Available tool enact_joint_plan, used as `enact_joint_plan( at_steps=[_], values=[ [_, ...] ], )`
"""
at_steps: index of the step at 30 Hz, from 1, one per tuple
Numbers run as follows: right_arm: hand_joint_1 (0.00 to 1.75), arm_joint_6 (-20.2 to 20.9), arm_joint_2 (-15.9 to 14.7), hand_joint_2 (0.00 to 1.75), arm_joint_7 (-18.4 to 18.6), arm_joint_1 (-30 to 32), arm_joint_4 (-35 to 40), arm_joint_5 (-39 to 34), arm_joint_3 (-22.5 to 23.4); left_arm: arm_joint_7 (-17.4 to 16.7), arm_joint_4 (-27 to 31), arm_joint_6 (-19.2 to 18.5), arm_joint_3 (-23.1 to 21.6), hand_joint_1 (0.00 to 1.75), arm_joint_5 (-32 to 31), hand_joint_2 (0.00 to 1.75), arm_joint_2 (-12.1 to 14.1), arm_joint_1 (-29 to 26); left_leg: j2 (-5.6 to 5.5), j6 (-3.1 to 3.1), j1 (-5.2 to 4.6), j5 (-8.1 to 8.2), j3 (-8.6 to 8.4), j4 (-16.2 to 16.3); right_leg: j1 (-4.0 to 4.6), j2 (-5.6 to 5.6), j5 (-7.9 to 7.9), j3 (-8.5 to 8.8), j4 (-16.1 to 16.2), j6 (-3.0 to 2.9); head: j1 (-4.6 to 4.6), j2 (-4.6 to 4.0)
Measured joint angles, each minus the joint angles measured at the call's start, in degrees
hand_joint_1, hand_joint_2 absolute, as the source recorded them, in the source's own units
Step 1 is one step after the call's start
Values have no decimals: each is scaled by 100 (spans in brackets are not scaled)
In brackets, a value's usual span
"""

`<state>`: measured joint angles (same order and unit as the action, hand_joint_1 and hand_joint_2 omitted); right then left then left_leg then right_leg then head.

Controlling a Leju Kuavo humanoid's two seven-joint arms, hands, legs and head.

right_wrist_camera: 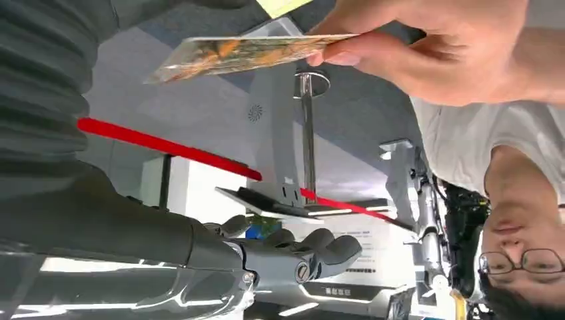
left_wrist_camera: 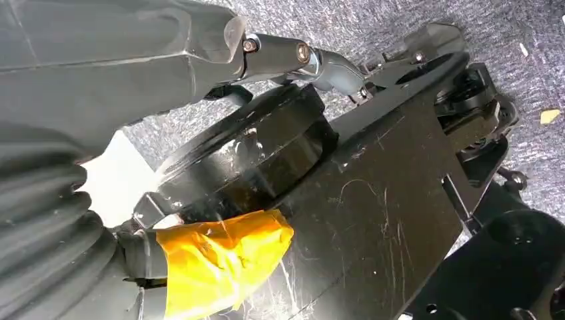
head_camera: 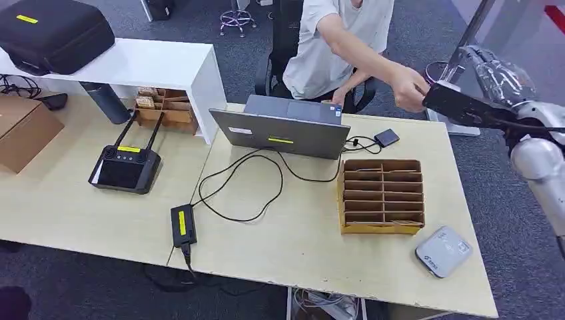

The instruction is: Pass the card to the sensor for recognition and then transmit it.

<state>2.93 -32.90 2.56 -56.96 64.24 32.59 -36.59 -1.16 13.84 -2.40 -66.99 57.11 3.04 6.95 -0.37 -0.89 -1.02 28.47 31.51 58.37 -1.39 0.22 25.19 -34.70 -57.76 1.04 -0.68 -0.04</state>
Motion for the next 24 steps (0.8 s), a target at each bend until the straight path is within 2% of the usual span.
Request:
enact_joint_plan(
  at_steps=[1,3,4,5,6,11,14,19,24],
  values=[
    [175,4,7,175,0,10,0,0,0,0,0,0,0,0,0,175,0,0,0,0,0,0,0,0,0,0,0,0,0,0,0,0],
    [175,7,18,175,0,22,0,0,-2,0,0,-2,0,0,0,175,2,-1,-1,0,0,0,0,0,0,-1,0,0,0,0,0,0],
    [175,7,24,175,0,27,0,-9,-2,4,0,-7,0,0,0,0,0,-1,-1,0,0,0,0,0,0,-1,0,0,0,0,0,0],
    [175,9,26,175,-4,32,2,-24,-2,22,0,-15,2,0,-2,0,0,-2,-1,0,0,0,0,0,0,-1,0,0,0,0,0,0],
    [175,9,29,175,-15,38,2,-42,-2,44,0,-28,2,0,-11,175,2,-4,-1,0,0,0,0,0,0,-1,0,0,0,0,0,0],
    [175,4,50,175,-17,63,2,-166,-2,309,0,44,17,0,-169,175,2,-16,-1,0,0,0,-1,0,0,-1,0,-2,1,0,0,0],
    [175,-11,37,175,-11,138,22,-210,22,709,0,429,37,0,-394,175,-15,20,-1,0,0,0,-2,2,1,-1,0,-3,1,0,2,0],
    [175,-26,-79,175,22,349,155,-260,125,886,13,741,39,0,-708,175,-9,131,0,0,0,0,-2,3,1,0,0,-2,1,0,2,0],
    [175,-26,-177,175,-18,500,234,-295,252,929,72,494,179,0,-627,175,11,129,5,0,0,0,-1,3,1,3,0,-4,1,0,2,0]
  ],
)
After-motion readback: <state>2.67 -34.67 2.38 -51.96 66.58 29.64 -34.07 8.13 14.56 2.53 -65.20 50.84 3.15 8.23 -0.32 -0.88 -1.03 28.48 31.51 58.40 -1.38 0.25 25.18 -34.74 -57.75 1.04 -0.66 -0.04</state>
